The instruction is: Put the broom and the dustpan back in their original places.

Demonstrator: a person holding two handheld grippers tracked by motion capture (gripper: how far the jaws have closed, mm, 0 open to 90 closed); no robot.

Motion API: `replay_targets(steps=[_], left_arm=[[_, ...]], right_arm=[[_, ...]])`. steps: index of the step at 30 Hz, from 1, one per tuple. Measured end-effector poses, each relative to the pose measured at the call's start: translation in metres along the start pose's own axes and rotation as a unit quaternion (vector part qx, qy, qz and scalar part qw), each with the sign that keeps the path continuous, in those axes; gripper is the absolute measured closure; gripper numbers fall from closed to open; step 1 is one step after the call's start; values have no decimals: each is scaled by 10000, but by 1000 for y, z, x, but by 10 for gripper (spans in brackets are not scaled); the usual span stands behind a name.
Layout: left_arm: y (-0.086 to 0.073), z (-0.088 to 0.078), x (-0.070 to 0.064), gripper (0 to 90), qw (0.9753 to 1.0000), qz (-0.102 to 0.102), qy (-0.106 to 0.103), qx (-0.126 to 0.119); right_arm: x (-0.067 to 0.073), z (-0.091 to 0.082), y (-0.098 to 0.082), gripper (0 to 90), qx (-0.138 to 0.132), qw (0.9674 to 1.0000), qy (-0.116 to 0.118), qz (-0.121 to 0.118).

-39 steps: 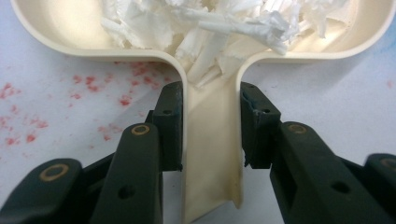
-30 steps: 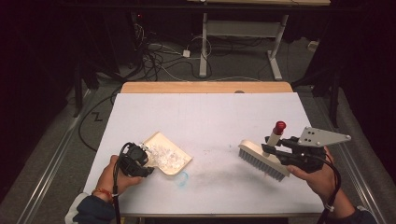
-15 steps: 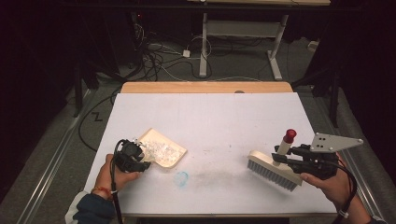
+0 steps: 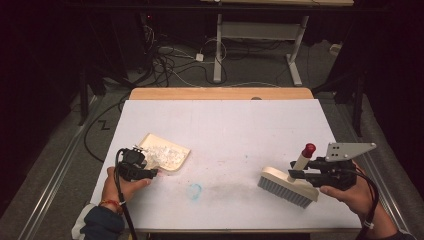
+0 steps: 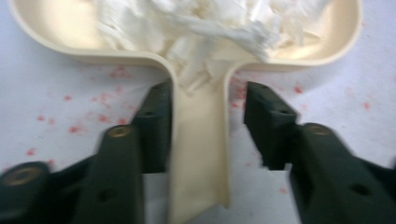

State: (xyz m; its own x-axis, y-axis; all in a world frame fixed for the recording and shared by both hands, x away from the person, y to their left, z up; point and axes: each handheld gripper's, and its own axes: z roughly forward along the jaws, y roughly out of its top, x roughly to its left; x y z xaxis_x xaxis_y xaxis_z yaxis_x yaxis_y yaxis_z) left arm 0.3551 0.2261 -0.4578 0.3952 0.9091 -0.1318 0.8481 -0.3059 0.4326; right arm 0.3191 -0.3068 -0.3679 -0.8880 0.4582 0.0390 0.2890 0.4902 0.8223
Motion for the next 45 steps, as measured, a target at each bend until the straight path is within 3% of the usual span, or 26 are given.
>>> replay_targets(steps=[7, 9, 13, 15, 18, 22, 26, 29, 32, 36, 42, 43, 44, 45], left_arm=[[-17, -2, -28, 410, 9989, 370, -274, 106], [-21, -3, -33, 400, 9988, 454, -167, 66], [-27, -8, -38, 398, 9975, 682, -153, -80], [-29, -11, -41, 399, 9962, 833, -256, -95], [-34, -14, -46, 401, 9945, 1021, -196, -108], [-38, -18, -46, 384, 9930, 1121, -191, -335], [-40, -23, -45, 348, 9866, 1391, -65, -848], [-39, -24, -43, 339, 9837, 1474, -53, -1029], [-40, -24, -45, 339, 9785, 1611, 9, -1290], [-39, -22, -48, 267, 9725, 1664, 31, -1627], [-41, -15, -54, 208, 9653, 1842, 99, -1848], [-42, -15, -56, 206, 9641, 1878, 122, -1871], [-42, -14, -56, 203, 9643, 1899, 121, -1843], [-42, -14, -57, 198, 9638, 1910, 138, -1857]], right_arm=[[-15, 6, 4, 669, -9, 9991, -381, 160], [-21, 10, 5, 660, -20, 9985, -492, 253], [-32, 17, 7, 638, -41, 9969, -671, 400], [-36, 22, 9, 628, -48, 9958, -786, 469], [-41, 27, 12, 621, -62, 9939, -956, 549], [-46, 36, 16, 617, -34, 9908, -1204, 625], [-51, 45, 18, 611, -19, 9884, -1376, 648], [-59, 54, 21, 607, -2, 9865, -1478, 709], [-67, 62, 24, 611, 21, 9843, -1575, 792], [-74, 72, 27, 610, 27, 9822, -1681, 841], [-76, 80, 28, 566, -3, 9722, -2188, 833], [-76, 80, 29, 538, -60, 9694, -2309, 831], [-76, 80, 30, 528, -107, 9655, -2460, 846], [-76, 79, 30, 524, -183, 9642, -2516, 811]])
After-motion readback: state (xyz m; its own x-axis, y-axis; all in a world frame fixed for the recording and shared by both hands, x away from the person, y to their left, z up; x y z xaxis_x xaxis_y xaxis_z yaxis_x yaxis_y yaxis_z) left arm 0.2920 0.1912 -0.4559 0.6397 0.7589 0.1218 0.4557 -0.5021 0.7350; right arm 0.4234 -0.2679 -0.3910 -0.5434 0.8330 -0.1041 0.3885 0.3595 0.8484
